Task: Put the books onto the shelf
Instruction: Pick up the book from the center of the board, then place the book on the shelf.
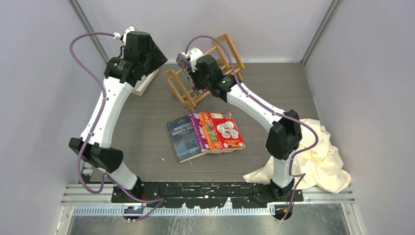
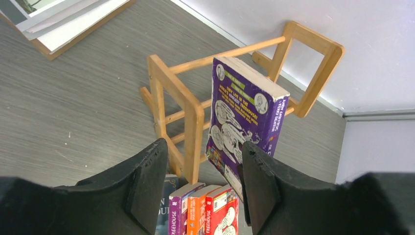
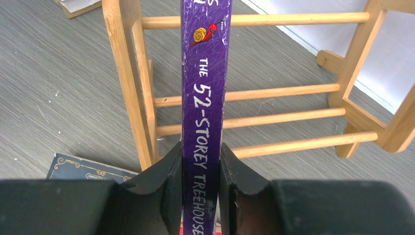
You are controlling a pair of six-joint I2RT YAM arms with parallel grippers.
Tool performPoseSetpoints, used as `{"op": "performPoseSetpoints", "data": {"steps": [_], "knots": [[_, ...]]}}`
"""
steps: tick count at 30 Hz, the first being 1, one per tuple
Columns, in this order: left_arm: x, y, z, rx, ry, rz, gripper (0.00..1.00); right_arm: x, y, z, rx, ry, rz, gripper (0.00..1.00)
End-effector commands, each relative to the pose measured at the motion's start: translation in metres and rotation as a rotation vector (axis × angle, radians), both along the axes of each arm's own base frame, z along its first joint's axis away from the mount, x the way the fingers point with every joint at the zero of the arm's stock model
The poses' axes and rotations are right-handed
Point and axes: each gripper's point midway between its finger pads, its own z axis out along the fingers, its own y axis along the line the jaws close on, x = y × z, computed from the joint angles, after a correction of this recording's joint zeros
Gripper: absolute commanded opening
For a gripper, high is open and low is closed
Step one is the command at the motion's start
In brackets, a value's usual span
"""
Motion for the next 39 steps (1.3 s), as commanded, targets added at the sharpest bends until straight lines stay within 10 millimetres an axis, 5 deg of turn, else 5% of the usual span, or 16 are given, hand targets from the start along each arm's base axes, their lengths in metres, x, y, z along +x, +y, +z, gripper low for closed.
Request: {"op": "performPoseSetpoints", "data": {"steps": [1, 17, 39], "knots": [[-0.012, 0.017, 0.047, -0.047, -0.161, 0.063, 0.58, 0.017, 0.023, 0.068, 0.17, -0.177, 0.05, 0.01], [-0.051, 0.037, 0.036, -0.067, -0.182, 0.112, 0.57, 0.033, 0.044, 0.039, 0.253, -0.195, 0.122, 0.01], [-0.063, 0.047, 0.025, -0.048, -0.166, 0.137, 0.57, 0.034, 0.057, -0.012, 0.283, -0.162, 0.17, 0.01]]}}
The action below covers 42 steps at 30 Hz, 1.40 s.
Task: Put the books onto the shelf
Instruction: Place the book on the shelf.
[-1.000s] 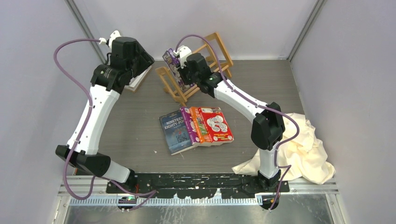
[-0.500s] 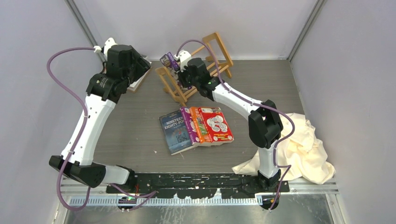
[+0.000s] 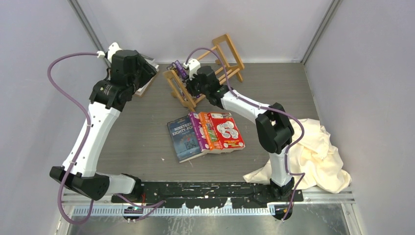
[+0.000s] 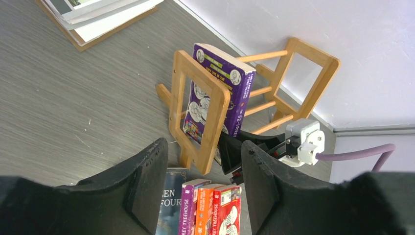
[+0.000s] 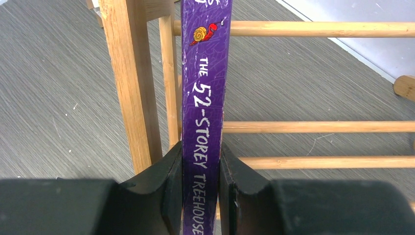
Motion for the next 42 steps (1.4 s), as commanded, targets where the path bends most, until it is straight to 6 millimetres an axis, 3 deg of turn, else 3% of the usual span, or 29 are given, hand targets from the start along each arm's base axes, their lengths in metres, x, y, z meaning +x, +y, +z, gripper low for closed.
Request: {"op": "performPoseSetpoints", "data": {"steps": [1, 21, 29, 35, 42], "knots": [[-0.005, 0.012, 0.023, -0.007, -0.082, 0.041, 0.57, 0.011, 0.015, 0.057, 0.147, -0.147, 0.02, 0.01], [-0.014, 0.017, 0.013, -0.004, -0.076, 0.051, 0.57, -0.001, 0.008, 0.018, 0.132, -0.11, 0.015, 0.02], [-0.017, 0.017, 0.008, -0.018, -0.076, 0.057, 0.57, -0.008, 0.005, 0.02, 0.114, -0.101, 0.017, 0.36], [-0.018, 0.017, 0.006, -0.034, -0.08, 0.062, 0.56, -0.013, 0.001, 0.031, 0.11, -0.109, 0.021, 0.45], [-0.022, 0.019, 0.006, -0.043, -0.085, 0.067, 0.56, -0.019, -0.001, 0.047, 0.119, -0.12, 0.024, 0.47]]}}
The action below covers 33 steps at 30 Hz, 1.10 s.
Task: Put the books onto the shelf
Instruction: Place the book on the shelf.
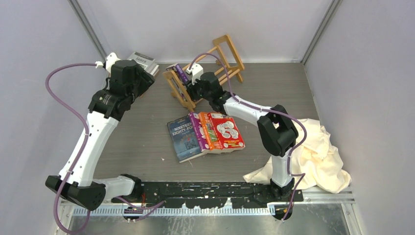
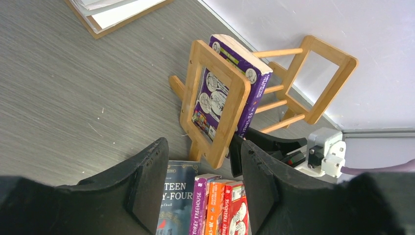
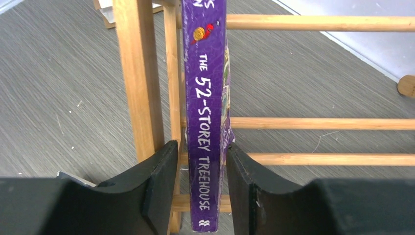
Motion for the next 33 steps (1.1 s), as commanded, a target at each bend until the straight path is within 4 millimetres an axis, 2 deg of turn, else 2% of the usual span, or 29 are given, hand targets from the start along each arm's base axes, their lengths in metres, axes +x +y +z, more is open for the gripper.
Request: {"op": "performPoseSetpoints", "data": {"steps": [1, 7, 10, 14, 17, 23, 33], "knots": [[-0.002, 0.007, 0.027, -0.035, -0.098, 0.034, 0.56, -0.009, 0.003, 0.063, 0.08, -0.093, 0.018, 0.47], [-0.003, 0.008, 0.026, -0.038, -0.099, 0.036, 0.56, -0.015, -0.006, 0.086, 0.085, -0.115, -0.006, 0.47], [-0.003, 0.007, 0.026, -0.038, -0.102, 0.031, 0.56, -0.018, -0.017, 0.1, 0.081, -0.128, -0.059, 0.48], [-0.003, 0.004, 0.026, -0.036, -0.101, 0.01, 0.57, -0.032, -0.033, 0.114, 0.059, -0.126, -0.121, 0.48], [-0.004, -0.001, 0.021, -0.046, -0.092, -0.015, 0.57, -0.047, -0.053, 0.117, 0.029, -0.109, -0.203, 0.5], [-0.01, -0.013, 0.005, -0.083, -0.058, -0.074, 0.57, -0.093, -0.092, 0.106, -0.04, -0.07, -0.312, 0.51], [-0.027, -0.024, -0.017, -0.126, -0.009, -0.142, 0.57, -0.187, -0.124, 0.061, -0.166, -0.013, -0.345, 0.53]]}}
